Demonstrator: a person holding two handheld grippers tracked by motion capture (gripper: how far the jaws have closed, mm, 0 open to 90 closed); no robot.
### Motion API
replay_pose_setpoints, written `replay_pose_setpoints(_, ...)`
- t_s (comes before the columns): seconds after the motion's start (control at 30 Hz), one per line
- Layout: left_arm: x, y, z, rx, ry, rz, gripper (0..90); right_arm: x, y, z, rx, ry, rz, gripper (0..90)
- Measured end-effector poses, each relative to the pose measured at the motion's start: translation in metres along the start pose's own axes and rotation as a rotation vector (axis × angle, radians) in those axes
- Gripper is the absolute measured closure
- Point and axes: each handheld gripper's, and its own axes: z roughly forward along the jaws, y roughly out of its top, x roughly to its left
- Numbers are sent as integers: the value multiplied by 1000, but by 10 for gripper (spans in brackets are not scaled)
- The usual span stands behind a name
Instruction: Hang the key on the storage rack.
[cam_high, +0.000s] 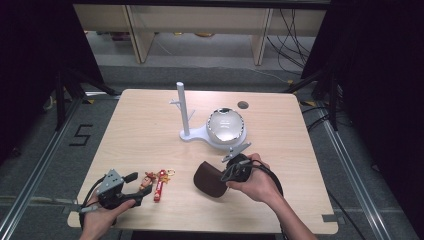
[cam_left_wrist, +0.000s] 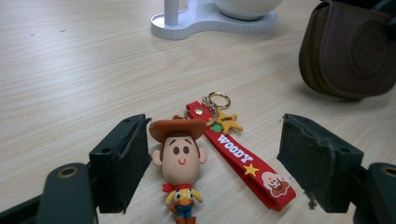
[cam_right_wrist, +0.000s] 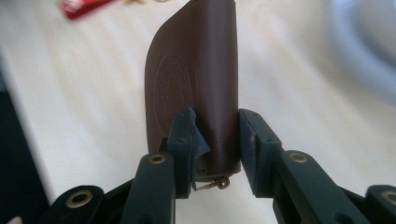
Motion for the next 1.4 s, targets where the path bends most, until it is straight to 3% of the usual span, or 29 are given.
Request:
replay_pose_setpoints(0.03,0,0,0,-1,2,-4,231,2,0,-1,-10,-55,-25,686)
replay_pose_setpoints(0.13,0,0,0,-2,3,0,232,3,-4,-6,-1,-160,-126,686)
replay_pose_setpoints(0.23,0,0,0,-3,5,2,232,4,-5,-8,-13,-189,-129,686)
replay_pose_setpoints(0.27,0,0,0,-3,6,3,231,7,-5,-9,-13,-194,-103,686)
replay_pose_setpoints(0.4,1,-1,0,-9,8,0,234,2,-11,-14,-43,-239,-124,684)
replay_pose_setpoints(0.47,1,-1,0,-10,10,-2,236,2,-12,-15,-34,-229,-109,684)
replay_pose_setpoints(0.63,3,1,0,-33,21,5,240,-9,-22,-26,-77,-233,-57,684)
replay_pose_setpoints(0.7,4,1,-1,-41,27,-1,241,-12,-25,-30,-84,-251,-29,684)
replay_pose_setpoints(0.87,6,2,-1,-57,35,-1,241,-19,-28,-36,-88,-279,-30,684)
replay_pose_setpoints(0.9,6,3,-1,-61,37,17,241,-21,-28,-38,-90,-281,-32,683)
replay_pose_setpoints(0.97,6,4,-1,-59,35,-3,241,-23,-28,-40,-88,-287,-28,684)
replay_pose_setpoints(1.23,5,5,0,-72,33,-12,239,-29,-33,-49,-109,-303,5,683)
replay_pose_setpoints(1.3,5,5,0,-73,32,-4,239,-29,-35,-51,-111,-303,12,683)
replay_pose_setpoints(1.33,6,6,-1,-70,37,25,239,-29,-36,-52,-111,-303,14,683)
replay_pose_setpoints(1.37,6,6,-1,-73,35,23,239,-29,-36,-52,-113,-308,17,683)
replay_pose_setpoints(1.4,5,5,-1,-77,33,-7,238,-29,-36,-53,-115,-304,22,682)
